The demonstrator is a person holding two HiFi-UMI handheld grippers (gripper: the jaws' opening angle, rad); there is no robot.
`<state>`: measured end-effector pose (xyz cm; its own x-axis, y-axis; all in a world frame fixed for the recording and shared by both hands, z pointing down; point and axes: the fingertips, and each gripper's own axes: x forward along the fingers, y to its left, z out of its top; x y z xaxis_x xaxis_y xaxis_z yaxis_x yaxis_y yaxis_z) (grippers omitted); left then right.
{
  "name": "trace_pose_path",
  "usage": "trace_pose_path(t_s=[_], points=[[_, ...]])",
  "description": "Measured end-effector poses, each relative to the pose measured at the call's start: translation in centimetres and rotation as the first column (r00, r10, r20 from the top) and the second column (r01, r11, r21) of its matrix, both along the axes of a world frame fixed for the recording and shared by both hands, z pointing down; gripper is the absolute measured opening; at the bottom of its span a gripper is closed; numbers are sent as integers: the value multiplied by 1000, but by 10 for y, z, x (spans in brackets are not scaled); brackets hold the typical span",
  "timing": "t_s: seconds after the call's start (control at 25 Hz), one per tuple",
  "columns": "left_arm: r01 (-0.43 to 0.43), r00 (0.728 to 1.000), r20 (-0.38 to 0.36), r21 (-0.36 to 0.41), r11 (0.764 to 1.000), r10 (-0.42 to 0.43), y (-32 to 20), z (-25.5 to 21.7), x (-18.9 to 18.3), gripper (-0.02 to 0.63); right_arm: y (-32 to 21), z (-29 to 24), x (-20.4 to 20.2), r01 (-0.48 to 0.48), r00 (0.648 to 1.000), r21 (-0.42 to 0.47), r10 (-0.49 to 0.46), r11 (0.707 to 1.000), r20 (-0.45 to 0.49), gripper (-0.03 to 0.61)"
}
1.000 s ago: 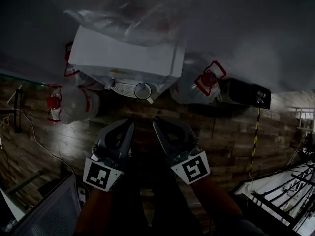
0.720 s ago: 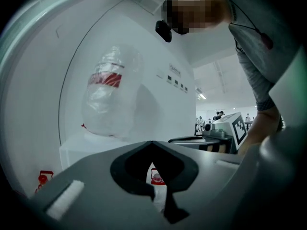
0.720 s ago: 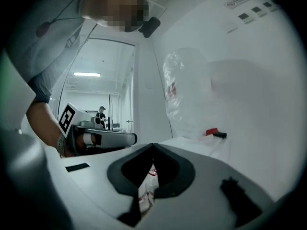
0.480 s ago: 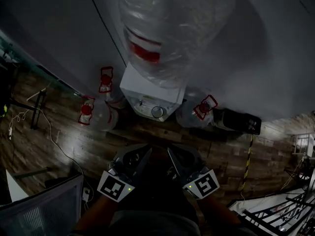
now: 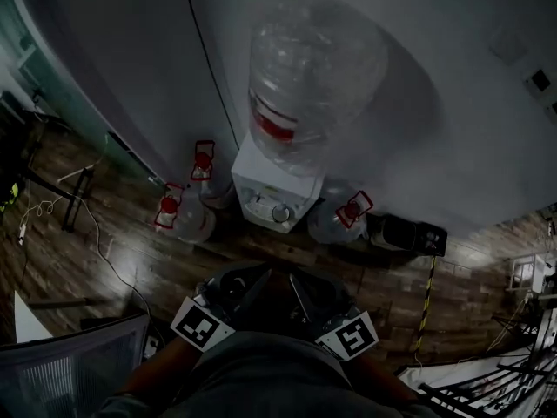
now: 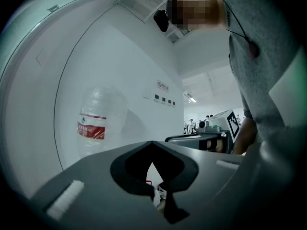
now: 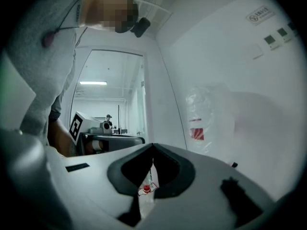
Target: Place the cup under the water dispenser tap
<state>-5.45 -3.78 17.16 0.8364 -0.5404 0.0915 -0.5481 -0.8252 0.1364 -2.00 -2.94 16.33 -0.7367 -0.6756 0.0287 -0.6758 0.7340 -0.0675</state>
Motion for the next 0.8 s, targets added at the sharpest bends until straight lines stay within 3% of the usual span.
trace_pose_path(t_s=[0.44,0.8], points=[[-48,999,0,72,996,48,-11,-38,14,8,-16,-42,5,1,1000,57,1,998,-24,15],[-58,998,-17,88,994,59,-20,-48,27,8,-20,-51,17,-19,1000,66,20,998,-17,15]])
